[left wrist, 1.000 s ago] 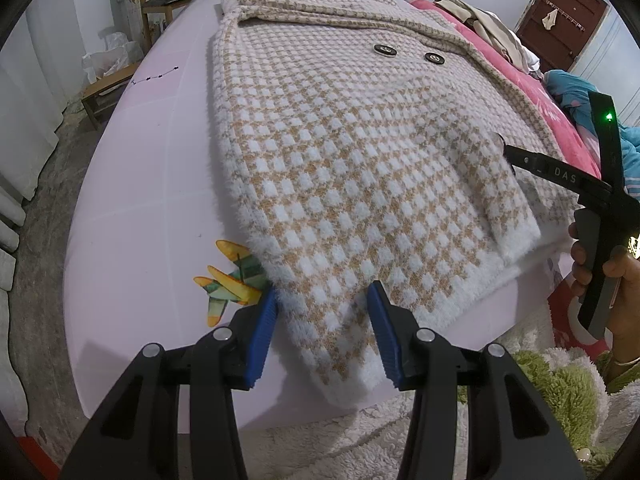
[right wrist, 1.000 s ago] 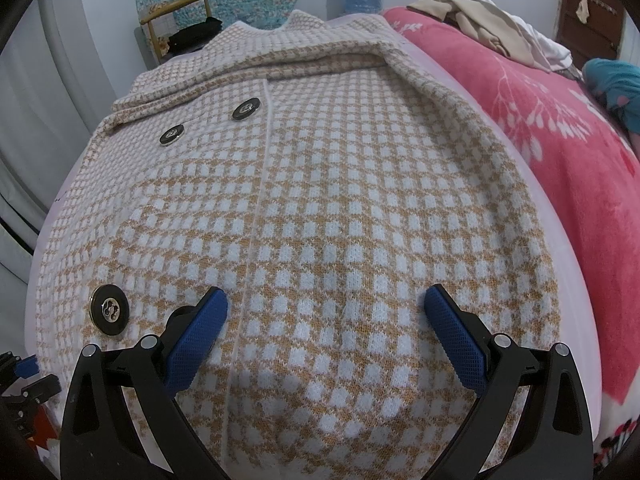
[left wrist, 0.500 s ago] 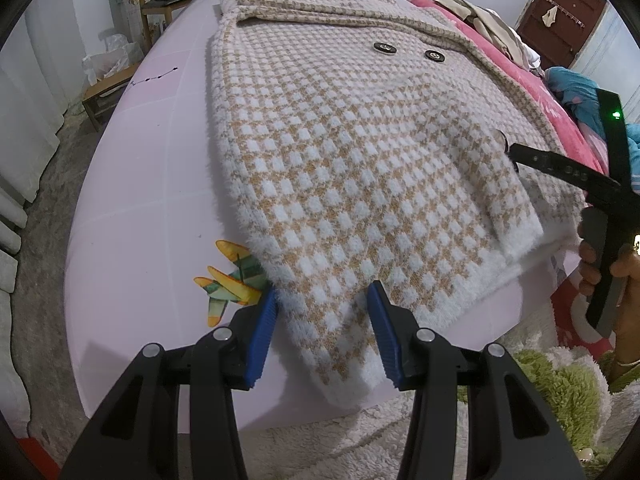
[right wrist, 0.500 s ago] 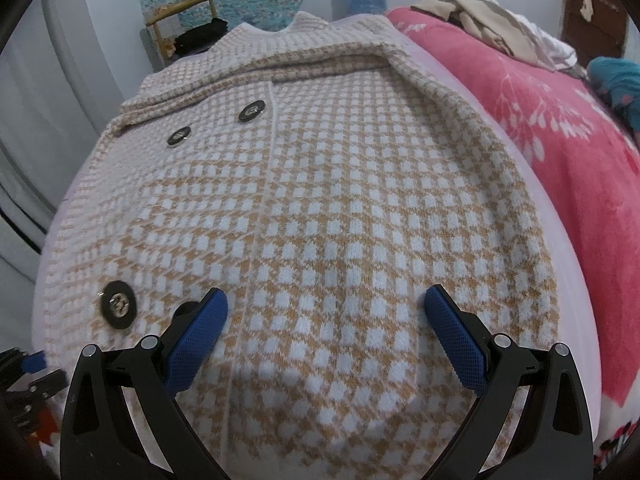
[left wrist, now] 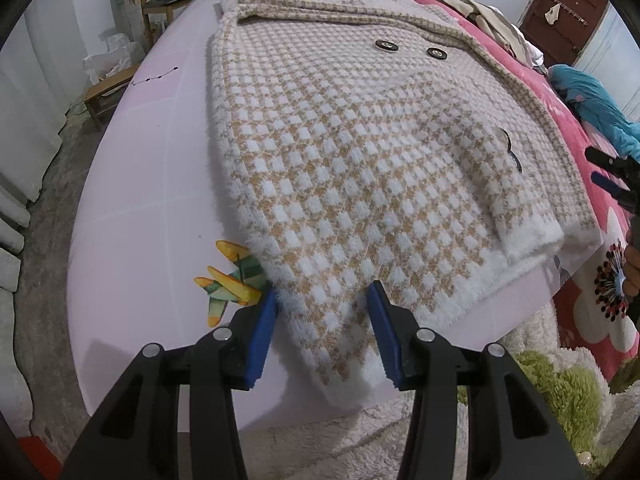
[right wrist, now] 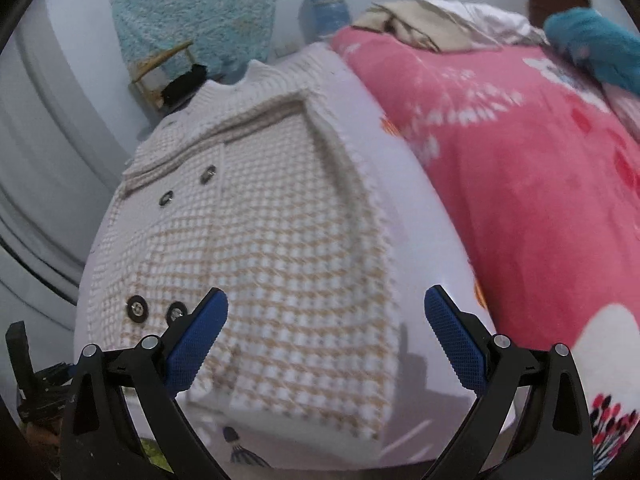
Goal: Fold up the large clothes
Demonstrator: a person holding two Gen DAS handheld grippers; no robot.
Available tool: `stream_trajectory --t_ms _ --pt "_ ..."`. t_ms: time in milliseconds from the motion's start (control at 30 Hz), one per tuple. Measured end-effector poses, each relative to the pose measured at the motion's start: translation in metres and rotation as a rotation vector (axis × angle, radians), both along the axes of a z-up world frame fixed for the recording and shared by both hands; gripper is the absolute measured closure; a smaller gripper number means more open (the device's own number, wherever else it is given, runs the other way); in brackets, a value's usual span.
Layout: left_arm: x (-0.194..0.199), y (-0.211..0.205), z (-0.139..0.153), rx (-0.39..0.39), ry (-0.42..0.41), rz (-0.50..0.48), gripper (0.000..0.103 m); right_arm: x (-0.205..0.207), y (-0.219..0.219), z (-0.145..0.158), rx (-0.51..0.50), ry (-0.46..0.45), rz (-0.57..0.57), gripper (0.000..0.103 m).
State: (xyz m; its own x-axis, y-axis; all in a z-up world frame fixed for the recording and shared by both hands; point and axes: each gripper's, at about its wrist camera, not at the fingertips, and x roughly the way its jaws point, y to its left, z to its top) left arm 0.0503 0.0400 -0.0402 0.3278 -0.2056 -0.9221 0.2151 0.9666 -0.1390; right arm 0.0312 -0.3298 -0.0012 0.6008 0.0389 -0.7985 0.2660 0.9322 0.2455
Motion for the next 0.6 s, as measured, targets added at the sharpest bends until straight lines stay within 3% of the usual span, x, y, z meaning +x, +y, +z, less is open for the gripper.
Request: stream_trajectory --t_ms 300,600 --pt "0.003 -0.008 0.003 0.063 0.022 0.017 0.058 -0.003 0.004 -0.023 0.011 0.083 0.008 0.016" --pt "0.005 -0.013 0.004 0.078 0.022 0.023 0.058 -0.003 0.015 -0.027 -0.005 0.112 0.039 0.026"
